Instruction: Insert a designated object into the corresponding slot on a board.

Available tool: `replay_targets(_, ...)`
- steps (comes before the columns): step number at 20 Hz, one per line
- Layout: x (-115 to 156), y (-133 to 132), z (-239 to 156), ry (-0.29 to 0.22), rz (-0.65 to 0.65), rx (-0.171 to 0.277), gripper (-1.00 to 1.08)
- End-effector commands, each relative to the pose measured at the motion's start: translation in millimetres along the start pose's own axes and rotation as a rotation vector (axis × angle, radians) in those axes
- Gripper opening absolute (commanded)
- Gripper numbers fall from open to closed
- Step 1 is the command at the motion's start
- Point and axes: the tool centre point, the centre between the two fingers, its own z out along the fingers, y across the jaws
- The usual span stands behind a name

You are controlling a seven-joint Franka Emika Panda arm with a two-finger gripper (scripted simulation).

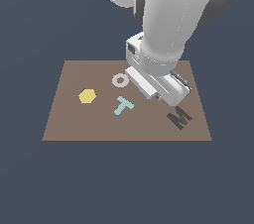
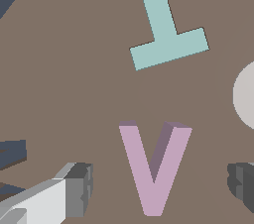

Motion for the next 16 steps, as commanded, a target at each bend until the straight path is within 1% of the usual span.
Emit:
replay_targets(1, -0.8, -2.0, 2.9, 0.0, 0.025, 0.0, 1.0)
replay_targets(6, -1.6, -3.6, 5.3, 0.0, 0.043, -0.001, 1.0)
replay_targets(16, -0.7, -2.7, 5.3, 0.0, 0.032, 0.0, 1.0)
